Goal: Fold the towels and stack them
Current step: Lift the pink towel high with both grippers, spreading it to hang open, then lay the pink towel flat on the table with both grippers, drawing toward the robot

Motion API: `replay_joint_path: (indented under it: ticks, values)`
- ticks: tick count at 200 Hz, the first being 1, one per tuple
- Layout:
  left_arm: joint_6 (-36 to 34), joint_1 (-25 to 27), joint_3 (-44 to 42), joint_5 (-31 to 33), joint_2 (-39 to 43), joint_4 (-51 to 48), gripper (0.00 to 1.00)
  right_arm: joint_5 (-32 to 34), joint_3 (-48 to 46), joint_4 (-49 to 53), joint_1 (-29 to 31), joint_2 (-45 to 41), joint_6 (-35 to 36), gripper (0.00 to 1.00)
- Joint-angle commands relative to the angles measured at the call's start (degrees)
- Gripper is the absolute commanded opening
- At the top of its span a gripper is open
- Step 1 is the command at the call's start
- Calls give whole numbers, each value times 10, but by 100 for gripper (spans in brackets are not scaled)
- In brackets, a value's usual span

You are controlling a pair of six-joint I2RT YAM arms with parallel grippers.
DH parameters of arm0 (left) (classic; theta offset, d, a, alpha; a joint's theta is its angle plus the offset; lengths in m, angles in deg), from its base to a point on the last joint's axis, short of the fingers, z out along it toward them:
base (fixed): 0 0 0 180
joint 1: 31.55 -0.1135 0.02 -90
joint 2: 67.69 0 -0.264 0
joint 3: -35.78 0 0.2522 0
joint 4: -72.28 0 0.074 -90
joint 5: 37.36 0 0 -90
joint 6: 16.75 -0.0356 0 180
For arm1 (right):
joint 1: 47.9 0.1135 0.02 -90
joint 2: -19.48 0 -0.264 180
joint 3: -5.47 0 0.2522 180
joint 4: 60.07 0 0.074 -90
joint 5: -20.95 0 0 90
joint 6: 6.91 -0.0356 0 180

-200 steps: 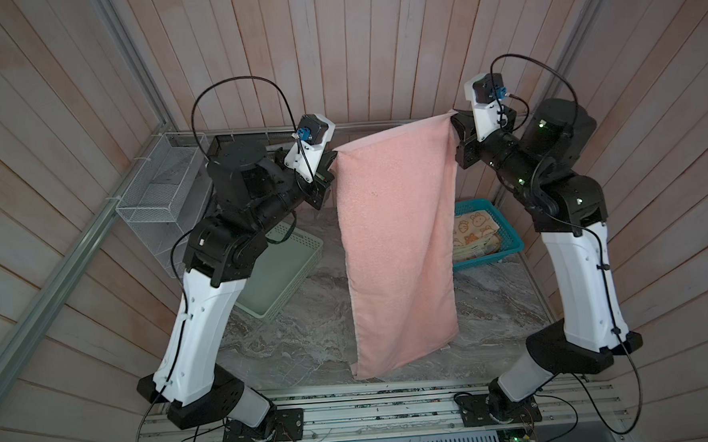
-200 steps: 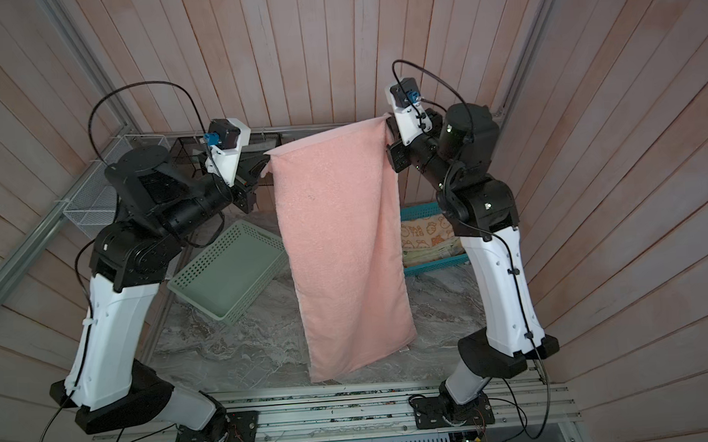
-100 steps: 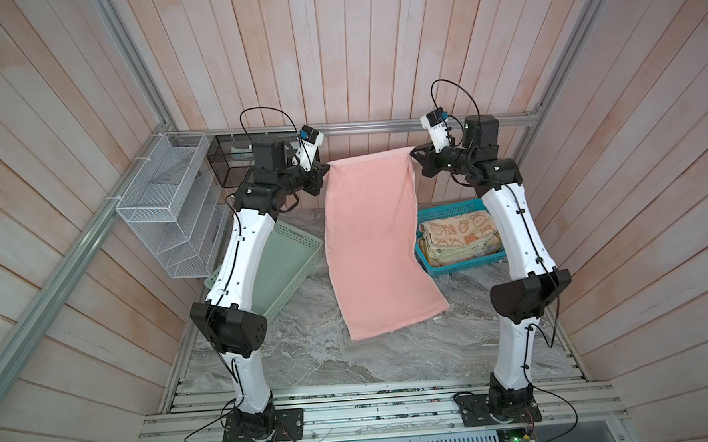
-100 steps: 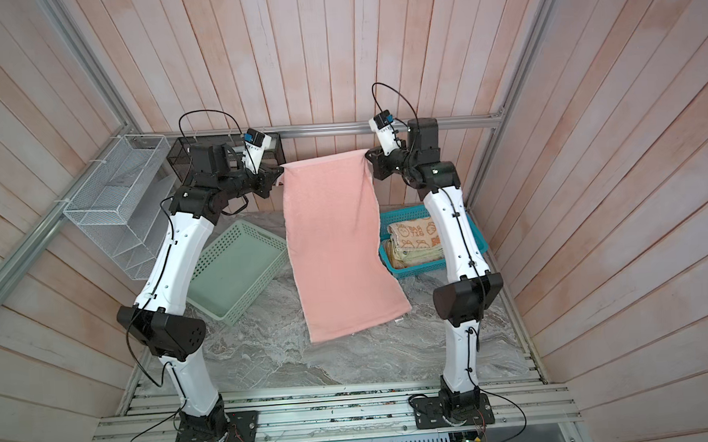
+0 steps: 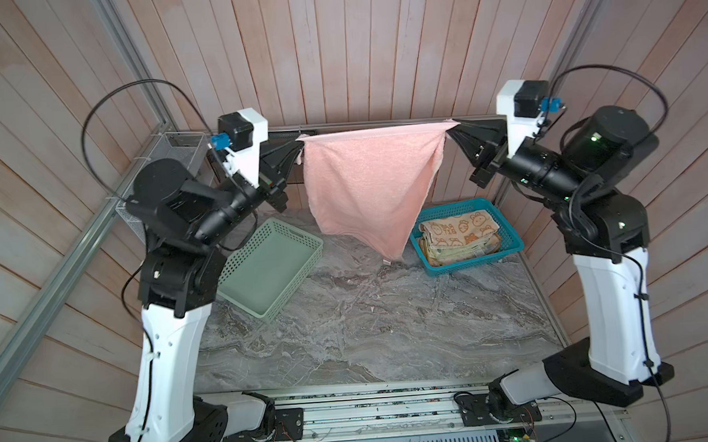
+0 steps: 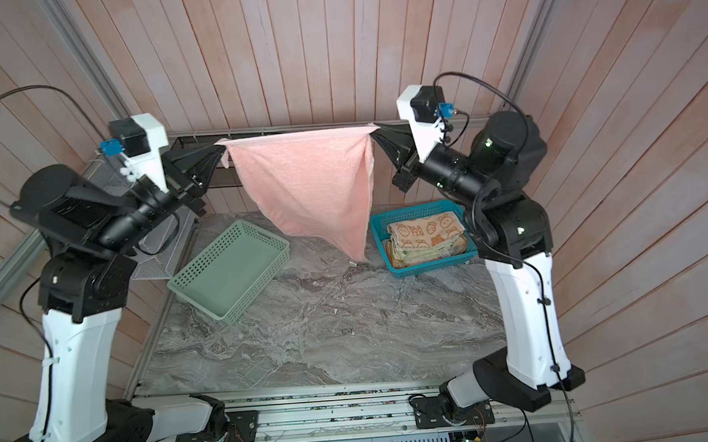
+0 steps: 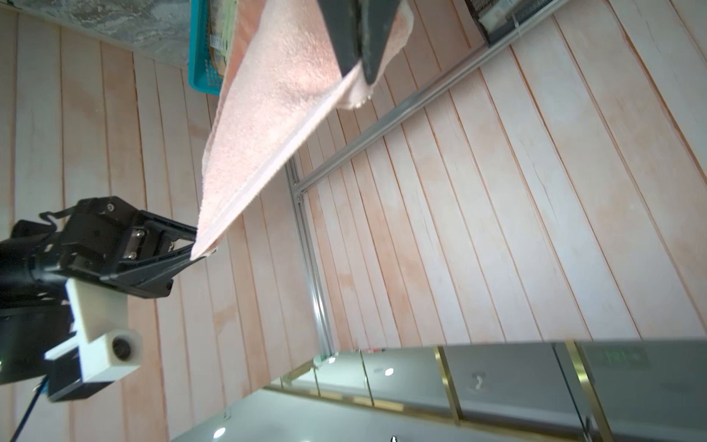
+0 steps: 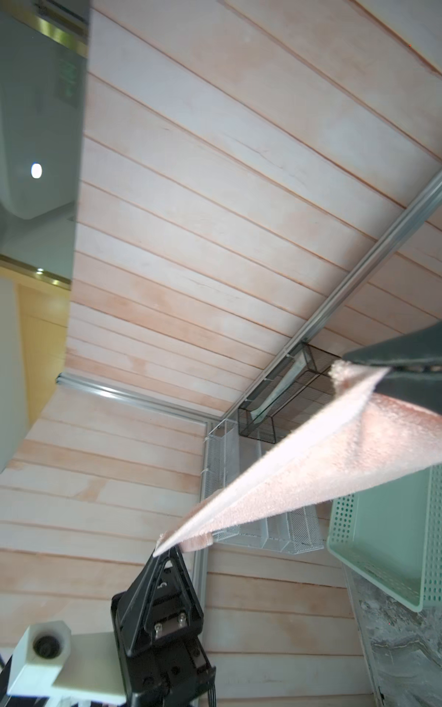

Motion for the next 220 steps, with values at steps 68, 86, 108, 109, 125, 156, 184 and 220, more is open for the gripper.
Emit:
replay_joint_path:
  ticks: [68, 86, 108, 109, 125, 156, 184, 220]
  values:
    - [4, -11, 168, 80, -31, -64, 0, 95, 80, -15, -5, -10, 14, 0]
    - [-6, -11, 175, 104, -46, -76, 0, 105, 81, -12, -5, 8, 16, 0]
    - [-23, -11, 194, 137, -80, -100, 0, 135, 89, -11, -6, 36, 26, 0]
    - [-24, -11, 194, 138, -81, -102, 0, 136, 90, -10, -6, 37, 26, 0]
    - [-30, -20, 203, 146, -113, -117, 0, 158, 95, -8, -7, 64, 38, 0]
    - [-25, -58, 177, 132, -173, -126, 0, 153, 86, 0, -46, 131, 28, 0]
    - [-37, -77, 95, 115, -212, -76, 0, 95, 39, 0, -92, 198, 14, 0]
    - [-26, -100, 34, 76, -286, -19, 0, 24, -22, -18, -117, 290, 19, 0]
